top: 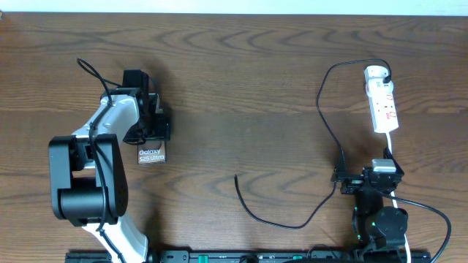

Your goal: Plug charger to phone and switch on socket

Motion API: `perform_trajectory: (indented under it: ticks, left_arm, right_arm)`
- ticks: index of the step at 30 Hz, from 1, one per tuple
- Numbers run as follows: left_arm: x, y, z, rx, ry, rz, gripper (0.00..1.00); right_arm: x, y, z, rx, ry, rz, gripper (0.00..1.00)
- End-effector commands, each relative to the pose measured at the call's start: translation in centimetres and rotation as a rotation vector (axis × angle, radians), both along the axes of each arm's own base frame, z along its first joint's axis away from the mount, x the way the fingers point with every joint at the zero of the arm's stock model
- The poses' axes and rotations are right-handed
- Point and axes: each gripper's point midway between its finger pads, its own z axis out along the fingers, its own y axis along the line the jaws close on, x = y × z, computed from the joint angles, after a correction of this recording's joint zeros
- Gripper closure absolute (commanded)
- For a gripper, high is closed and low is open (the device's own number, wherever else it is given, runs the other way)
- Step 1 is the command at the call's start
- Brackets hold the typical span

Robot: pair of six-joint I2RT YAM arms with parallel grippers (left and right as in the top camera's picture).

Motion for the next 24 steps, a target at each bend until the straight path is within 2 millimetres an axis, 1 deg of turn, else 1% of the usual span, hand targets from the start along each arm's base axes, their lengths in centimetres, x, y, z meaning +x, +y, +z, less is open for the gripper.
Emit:
perform_trajectory:
  ticks: [1,7,8,11,13,20,21,22,24]
  left_arm:
    - [-2.51,-0.11,-2.65,-0.009,0.099,-0.001,0.23]
    - [-2.54,-0.12,-2.66,-0.009,0.1,-0.001,0.24]
    - [-2.56,-0.12,-2.68,-0.009,0.1,-0.001,0.22]
    - [-2.56,-0.12,-2.68,-0.009,0.1,-0.001,0.12]
    - [-2.56,-0.12,-2.68,-0.009,0.1,-0.001,0.12]
    - [-2.63,-0.12,-2.72,-0.01,0.102,-0.001,0.12]
    - [-2.68,-0.12,-2.74,-0.01,0.103,-0.001,0.14]
    - [-2.74,-0.12,-2.78,-0.009,0.105,-0.001,0.17]
    - [-2.89,-0.12,-2.85,-0.009,0.109,-0.001,0.19]
  right_arm:
    - [-0.03,-0.19,-0.02,-0.012,0.0,-0.008,0.01]
    - [-0.03,-0.2,-0.02,-0.012,0.0,-0.008,0.01]
    - [-0.03,-0.2,-0.02,-0.012,0.0,-0.008,0.01]
    - [-0.03,-0.2,-0.02,-0.012,0.0,-0.008,0.01]
    - [-0.03,-0.2,-0.02,-0.012,0.0,-0.008,0.01]
    - [-0.03,-0.2,-0.02,-0.012,0.0,-0.008,0.01]
    - [-0.03,-0.2,-0.02,-0.012,0.0,-0.008,0.01]
    - [-0.03,-0.2,-0.02,-0.012,0.0,-0.008,0.01]
    - [-0.03,-0.2,-0.02,-0.012,0.0,-0.008,0.01]
